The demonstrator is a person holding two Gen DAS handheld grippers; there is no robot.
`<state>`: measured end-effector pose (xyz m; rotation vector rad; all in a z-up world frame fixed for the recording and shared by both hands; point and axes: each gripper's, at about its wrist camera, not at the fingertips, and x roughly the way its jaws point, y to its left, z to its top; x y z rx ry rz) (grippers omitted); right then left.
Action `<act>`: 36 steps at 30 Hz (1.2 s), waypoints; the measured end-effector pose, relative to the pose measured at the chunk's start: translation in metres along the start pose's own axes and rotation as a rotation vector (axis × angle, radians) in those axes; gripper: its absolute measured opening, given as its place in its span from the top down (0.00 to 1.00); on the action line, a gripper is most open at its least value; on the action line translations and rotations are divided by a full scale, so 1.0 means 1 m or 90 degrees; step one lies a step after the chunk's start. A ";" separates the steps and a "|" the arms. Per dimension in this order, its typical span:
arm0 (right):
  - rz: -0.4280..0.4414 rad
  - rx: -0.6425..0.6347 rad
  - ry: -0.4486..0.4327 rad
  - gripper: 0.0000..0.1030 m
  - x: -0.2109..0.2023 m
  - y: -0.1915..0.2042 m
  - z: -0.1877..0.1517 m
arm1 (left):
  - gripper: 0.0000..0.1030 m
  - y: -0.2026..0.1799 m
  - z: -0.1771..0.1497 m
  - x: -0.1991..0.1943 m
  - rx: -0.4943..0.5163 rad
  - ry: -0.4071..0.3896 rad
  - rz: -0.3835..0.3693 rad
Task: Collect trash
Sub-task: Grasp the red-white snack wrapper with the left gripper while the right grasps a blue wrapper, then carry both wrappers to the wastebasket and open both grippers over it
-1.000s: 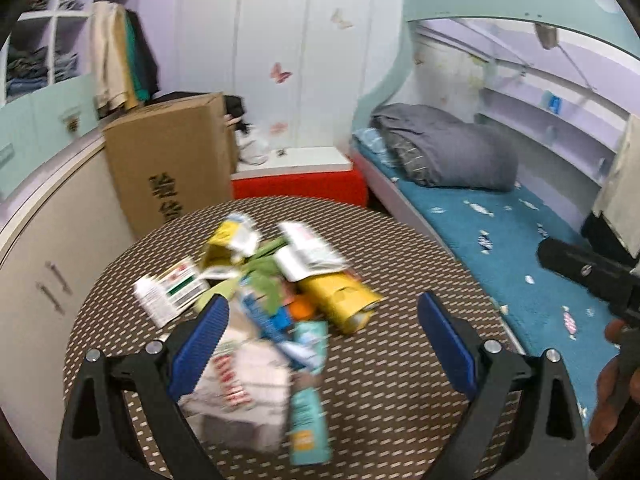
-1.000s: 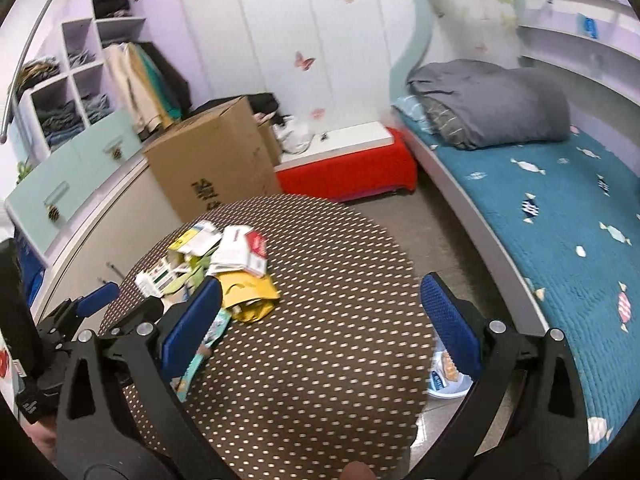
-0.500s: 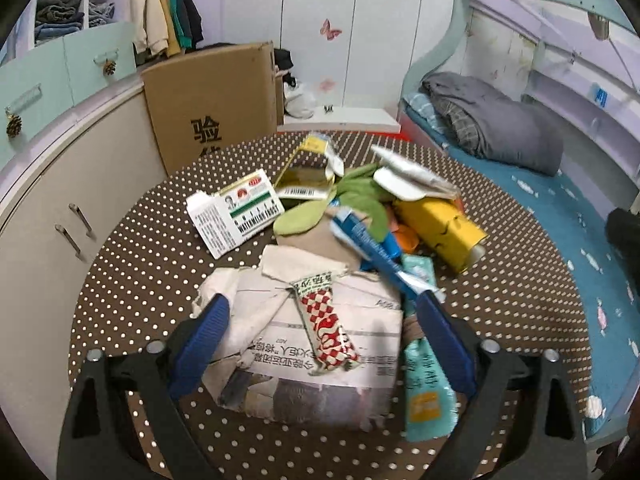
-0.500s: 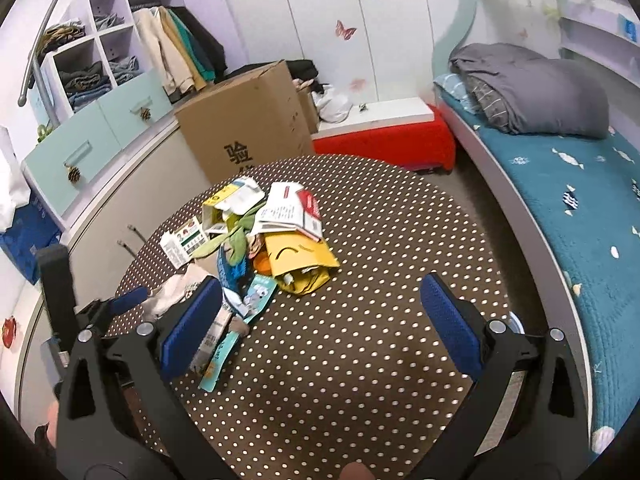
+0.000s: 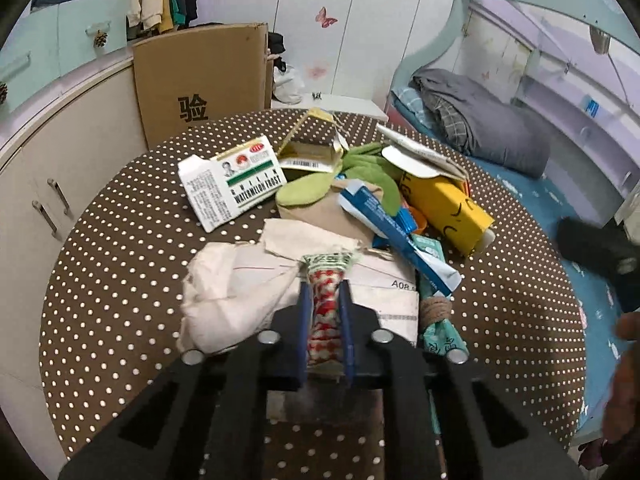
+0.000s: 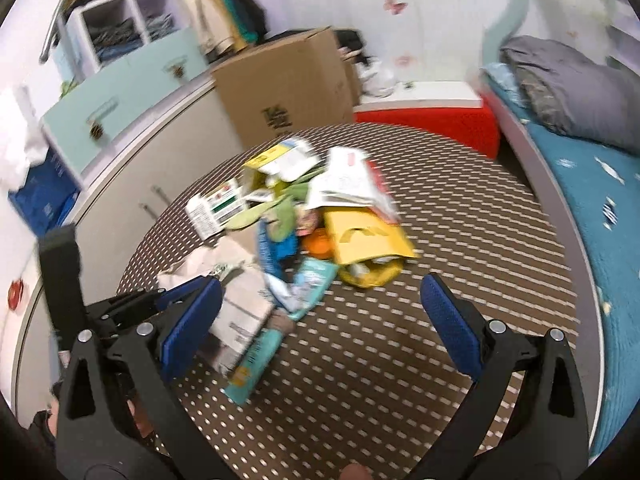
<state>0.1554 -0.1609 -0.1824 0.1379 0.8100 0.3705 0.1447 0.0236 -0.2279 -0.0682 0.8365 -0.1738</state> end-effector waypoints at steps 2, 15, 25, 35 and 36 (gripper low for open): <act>0.013 -0.020 0.016 0.07 0.015 0.009 0.001 | 0.91 0.003 -0.001 -0.006 -0.007 -0.008 -0.002; 0.021 -0.089 0.105 0.85 0.078 0.034 0.002 | 0.78 0.011 -0.004 0.010 -0.007 0.022 -0.023; 0.056 -0.027 0.048 0.87 0.030 0.009 -0.006 | 0.84 0.004 0.000 0.009 0.020 0.022 -0.041; 0.031 0.029 -0.043 0.87 -0.032 -0.037 0.008 | 0.92 -0.020 0.021 -0.026 0.011 -0.027 -0.111; 0.024 0.032 -0.054 0.87 -0.040 -0.044 0.011 | 0.92 -0.025 0.025 -0.030 0.012 -0.034 -0.118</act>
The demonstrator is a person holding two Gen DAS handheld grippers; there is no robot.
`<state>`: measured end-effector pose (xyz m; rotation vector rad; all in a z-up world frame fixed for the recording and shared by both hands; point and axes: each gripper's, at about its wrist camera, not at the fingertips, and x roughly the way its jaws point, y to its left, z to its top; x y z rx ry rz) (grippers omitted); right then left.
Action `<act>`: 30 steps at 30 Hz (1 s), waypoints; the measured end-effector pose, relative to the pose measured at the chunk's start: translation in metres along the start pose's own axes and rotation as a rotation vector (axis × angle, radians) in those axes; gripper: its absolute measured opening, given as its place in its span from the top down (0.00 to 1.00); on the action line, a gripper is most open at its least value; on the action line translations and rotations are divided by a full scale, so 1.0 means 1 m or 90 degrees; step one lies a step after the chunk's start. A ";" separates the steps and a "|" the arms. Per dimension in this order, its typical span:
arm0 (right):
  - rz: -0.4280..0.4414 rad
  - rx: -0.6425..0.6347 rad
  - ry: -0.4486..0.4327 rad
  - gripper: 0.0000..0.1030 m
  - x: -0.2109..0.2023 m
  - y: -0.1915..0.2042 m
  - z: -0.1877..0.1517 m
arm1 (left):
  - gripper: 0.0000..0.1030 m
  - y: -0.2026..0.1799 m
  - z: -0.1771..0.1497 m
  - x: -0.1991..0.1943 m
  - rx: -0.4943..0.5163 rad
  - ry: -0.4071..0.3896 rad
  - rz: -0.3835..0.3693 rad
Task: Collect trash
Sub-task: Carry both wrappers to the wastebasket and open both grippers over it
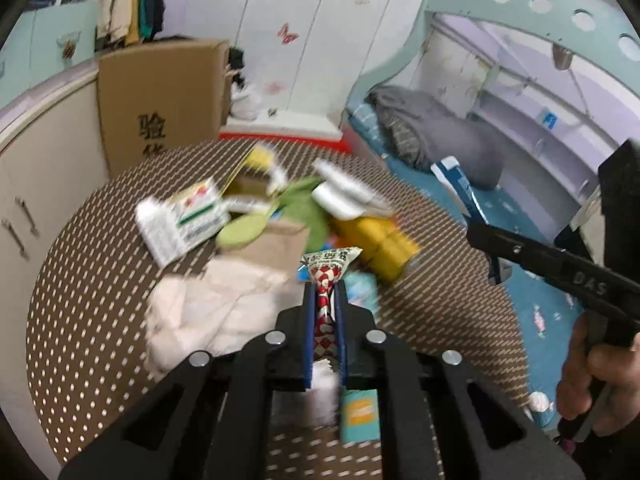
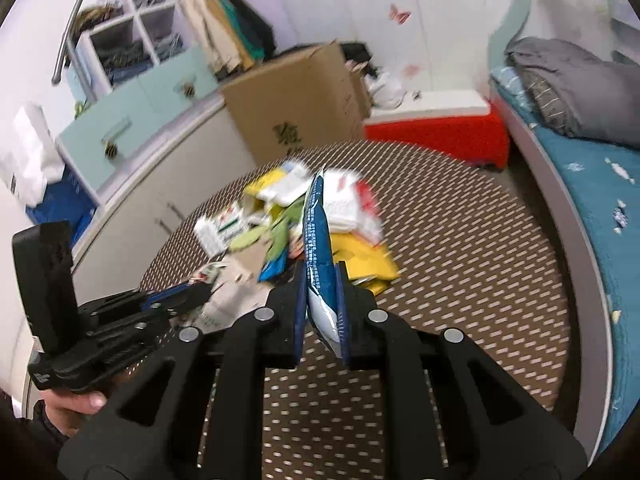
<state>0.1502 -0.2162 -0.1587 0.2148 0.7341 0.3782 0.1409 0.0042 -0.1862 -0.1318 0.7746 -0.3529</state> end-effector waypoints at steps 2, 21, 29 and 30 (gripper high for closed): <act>-0.012 0.011 -0.023 0.87 -0.018 -0.015 0.007 | 0.92 -0.015 0.011 -0.005 0.009 -0.017 -0.014; -0.200 0.295 0.021 0.87 -0.040 -0.287 -0.063 | 0.91 -0.193 0.056 0.061 0.098 0.002 -0.147; -0.182 0.373 0.084 0.83 0.022 -0.353 -0.093 | 0.91 -0.232 0.050 0.112 0.119 0.060 -0.149; -0.176 0.385 0.091 0.63 0.031 -0.362 -0.098 | 0.91 -0.236 0.050 0.119 0.120 0.066 -0.151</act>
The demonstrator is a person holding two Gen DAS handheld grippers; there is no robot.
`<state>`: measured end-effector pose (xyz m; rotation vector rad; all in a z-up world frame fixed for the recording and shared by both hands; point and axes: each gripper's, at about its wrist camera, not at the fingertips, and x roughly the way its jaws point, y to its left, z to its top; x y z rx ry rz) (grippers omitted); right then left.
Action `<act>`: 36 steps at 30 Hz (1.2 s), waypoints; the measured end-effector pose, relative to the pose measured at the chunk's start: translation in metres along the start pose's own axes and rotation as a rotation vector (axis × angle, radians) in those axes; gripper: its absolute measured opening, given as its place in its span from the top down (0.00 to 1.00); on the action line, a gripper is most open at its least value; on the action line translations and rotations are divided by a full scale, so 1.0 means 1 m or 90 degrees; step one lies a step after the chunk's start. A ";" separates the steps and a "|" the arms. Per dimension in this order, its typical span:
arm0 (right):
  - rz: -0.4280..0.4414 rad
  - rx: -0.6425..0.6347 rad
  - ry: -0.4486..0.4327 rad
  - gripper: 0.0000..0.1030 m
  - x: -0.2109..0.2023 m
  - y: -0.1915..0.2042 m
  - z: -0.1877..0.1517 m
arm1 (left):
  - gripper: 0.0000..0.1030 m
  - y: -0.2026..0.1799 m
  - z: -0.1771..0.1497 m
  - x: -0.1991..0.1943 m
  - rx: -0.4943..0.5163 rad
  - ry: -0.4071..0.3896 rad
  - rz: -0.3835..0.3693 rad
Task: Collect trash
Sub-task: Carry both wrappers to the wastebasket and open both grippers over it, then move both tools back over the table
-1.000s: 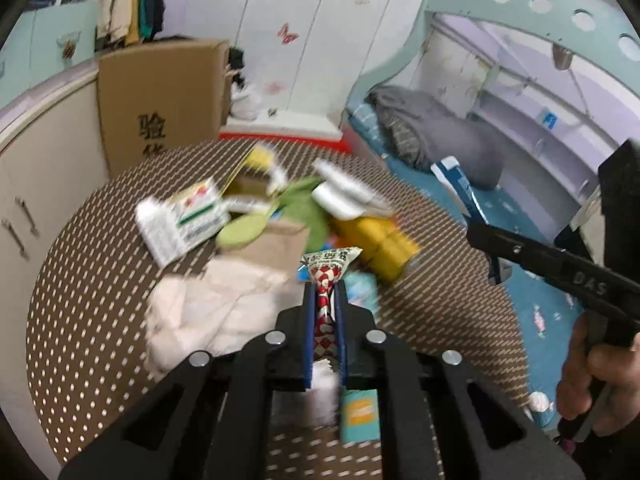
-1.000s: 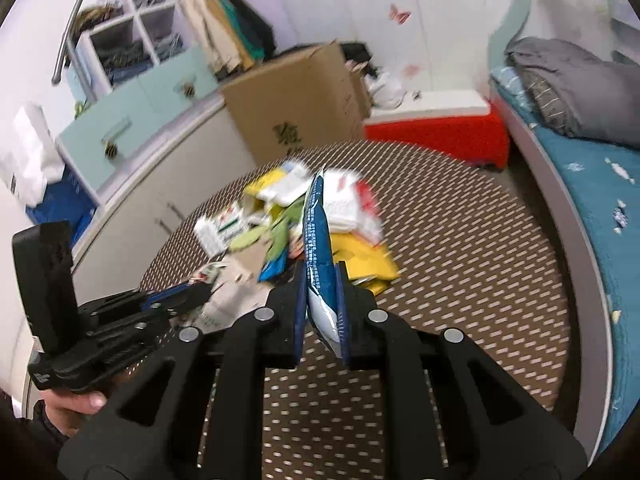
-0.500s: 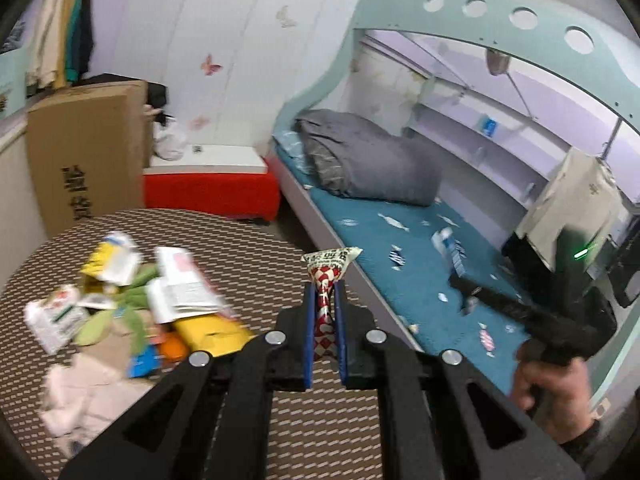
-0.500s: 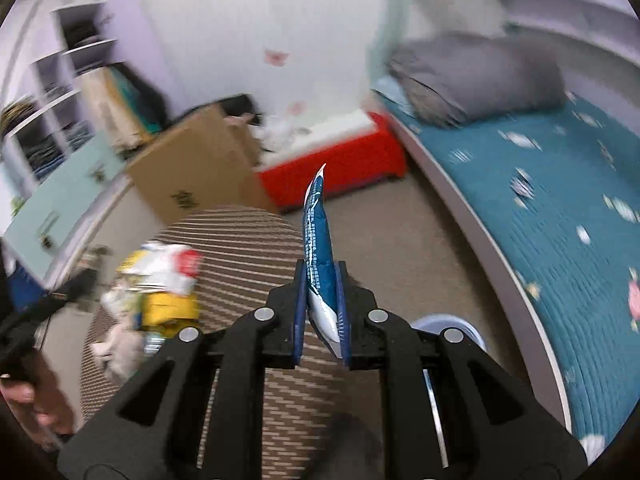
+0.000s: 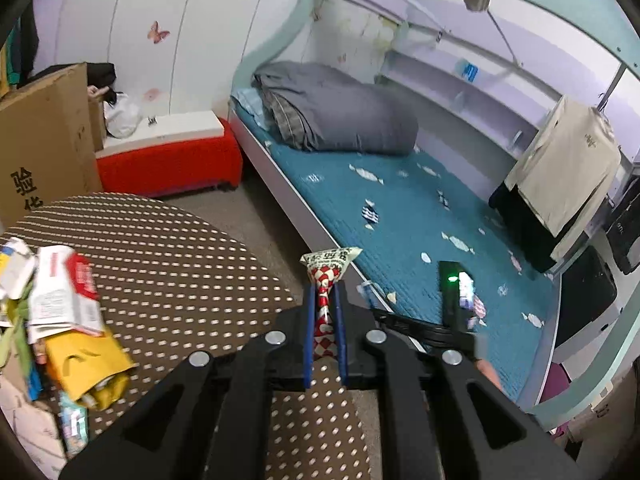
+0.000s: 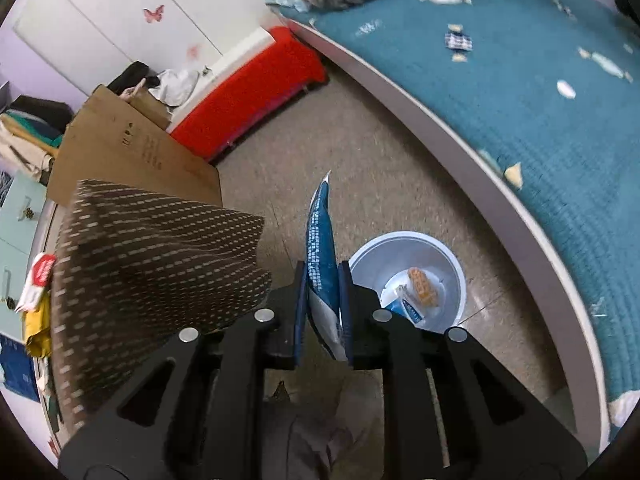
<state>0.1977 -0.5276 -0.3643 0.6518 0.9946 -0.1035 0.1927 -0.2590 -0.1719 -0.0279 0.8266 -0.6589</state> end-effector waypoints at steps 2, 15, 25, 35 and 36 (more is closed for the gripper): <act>-0.003 0.033 0.012 0.26 0.016 -0.015 -0.001 | 0.91 -0.005 0.001 0.018 -0.001 0.019 -0.003; 0.003 0.111 -0.132 0.12 -0.078 -0.049 -0.024 | 0.91 -0.047 0.003 0.146 0.038 0.169 -0.021; -0.005 0.112 -0.190 0.09 -0.136 -0.041 -0.031 | 0.12 -0.053 0.014 0.189 0.061 0.199 0.015; -0.031 0.074 -0.200 0.06 -0.150 0.003 -0.043 | 0.10 -0.044 0.014 0.103 0.068 0.103 0.045; -0.026 0.063 -0.202 0.06 -0.153 0.012 -0.044 | 0.10 -0.043 0.013 0.094 0.071 0.095 0.048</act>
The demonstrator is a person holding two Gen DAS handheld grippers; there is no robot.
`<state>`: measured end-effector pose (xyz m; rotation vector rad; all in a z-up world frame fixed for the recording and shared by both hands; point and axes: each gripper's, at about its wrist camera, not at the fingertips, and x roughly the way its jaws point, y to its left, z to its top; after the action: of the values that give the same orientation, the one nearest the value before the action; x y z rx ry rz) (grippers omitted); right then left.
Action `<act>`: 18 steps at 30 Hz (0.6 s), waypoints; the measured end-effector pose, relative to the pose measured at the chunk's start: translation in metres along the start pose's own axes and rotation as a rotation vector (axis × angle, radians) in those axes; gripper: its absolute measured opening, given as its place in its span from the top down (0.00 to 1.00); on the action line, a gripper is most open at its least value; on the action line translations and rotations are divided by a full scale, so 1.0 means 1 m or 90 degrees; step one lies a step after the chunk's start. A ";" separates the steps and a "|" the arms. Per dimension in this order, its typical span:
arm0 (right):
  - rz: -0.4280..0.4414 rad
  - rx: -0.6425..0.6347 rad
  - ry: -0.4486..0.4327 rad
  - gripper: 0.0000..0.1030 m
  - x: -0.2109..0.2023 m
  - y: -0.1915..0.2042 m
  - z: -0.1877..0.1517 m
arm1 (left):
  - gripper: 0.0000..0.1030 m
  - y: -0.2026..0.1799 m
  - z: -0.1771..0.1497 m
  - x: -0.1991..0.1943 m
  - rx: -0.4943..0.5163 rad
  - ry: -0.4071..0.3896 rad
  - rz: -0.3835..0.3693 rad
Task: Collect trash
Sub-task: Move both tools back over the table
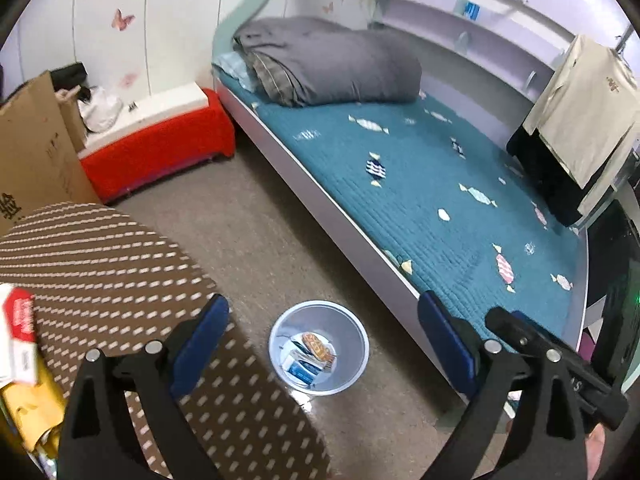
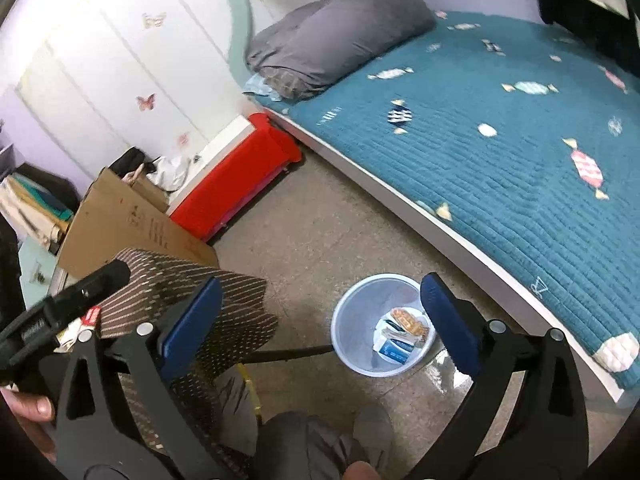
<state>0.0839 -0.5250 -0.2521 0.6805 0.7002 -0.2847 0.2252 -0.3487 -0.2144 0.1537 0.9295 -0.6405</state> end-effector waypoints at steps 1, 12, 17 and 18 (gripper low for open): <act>0.006 -0.009 -0.002 0.06 -0.004 0.009 -0.001 | 0.10 0.002 -0.004 -0.011 0.001 -0.012 0.003; 0.060 -0.108 -0.019 0.06 -0.051 0.110 -0.023 | 0.08 0.034 -0.044 -0.114 -0.023 -0.117 0.015; 0.075 -0.141 -0.030 0.06 -0.069 0.145 -0.033 | 0.08 0.058 -0.063 -0.156 -0.042 -0.161 0.043; 0.081 -0.151 -0.031 0.06 -0.072 0.153 -0.036 | 0.08 0.064 -0.067 -0.163 -0.047 -0.171 0.050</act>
<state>0.0828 -0.3848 -0.1505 0.4871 0.6293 -0.0984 0.1451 -0.1980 -0.1357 0.0356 0.6842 -0.5384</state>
